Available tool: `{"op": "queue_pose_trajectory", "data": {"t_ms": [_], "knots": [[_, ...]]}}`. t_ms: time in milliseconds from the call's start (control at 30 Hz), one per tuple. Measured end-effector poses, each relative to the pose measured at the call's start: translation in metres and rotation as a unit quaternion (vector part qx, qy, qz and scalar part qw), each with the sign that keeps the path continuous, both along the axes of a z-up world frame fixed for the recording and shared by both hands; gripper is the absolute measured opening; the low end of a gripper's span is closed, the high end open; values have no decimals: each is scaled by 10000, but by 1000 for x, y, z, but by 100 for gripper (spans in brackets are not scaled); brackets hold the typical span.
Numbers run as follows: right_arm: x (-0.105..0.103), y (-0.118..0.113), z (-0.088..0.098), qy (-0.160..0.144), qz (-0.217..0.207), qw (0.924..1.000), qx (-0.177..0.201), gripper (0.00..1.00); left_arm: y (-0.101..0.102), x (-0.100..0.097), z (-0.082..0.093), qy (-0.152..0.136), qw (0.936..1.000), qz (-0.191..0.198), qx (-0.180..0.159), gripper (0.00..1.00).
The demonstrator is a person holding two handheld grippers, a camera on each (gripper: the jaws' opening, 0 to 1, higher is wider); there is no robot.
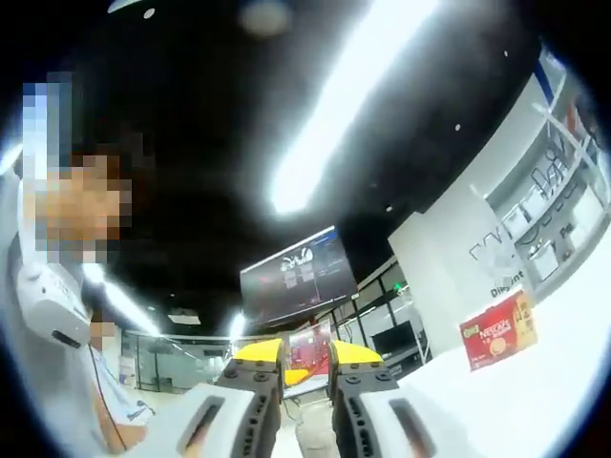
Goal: Tear open the coffee pouch, take out the coffee, and pour the coffee from the pouch into the cup
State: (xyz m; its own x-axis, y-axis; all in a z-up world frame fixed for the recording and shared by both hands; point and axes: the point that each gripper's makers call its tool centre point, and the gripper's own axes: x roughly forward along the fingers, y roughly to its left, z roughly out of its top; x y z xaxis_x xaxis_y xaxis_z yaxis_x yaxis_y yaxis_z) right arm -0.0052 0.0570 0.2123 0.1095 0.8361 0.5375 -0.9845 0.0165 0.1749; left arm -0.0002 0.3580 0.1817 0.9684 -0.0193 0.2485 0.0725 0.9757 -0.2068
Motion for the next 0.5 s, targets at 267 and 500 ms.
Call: {"op": "queue_pose_trajectory", "data": {"t_ms": [267, 500], "knots": [[-1, 0, -1, 4, 23, 10000, 7, 18, 55, 10, -33, 488, 9956, 719, 343, 3], [-1, 1, -1, -39, 46, 10000, -31, 18, 94, 18, -63, 816, 9861, 1336, 564, 4]]}}
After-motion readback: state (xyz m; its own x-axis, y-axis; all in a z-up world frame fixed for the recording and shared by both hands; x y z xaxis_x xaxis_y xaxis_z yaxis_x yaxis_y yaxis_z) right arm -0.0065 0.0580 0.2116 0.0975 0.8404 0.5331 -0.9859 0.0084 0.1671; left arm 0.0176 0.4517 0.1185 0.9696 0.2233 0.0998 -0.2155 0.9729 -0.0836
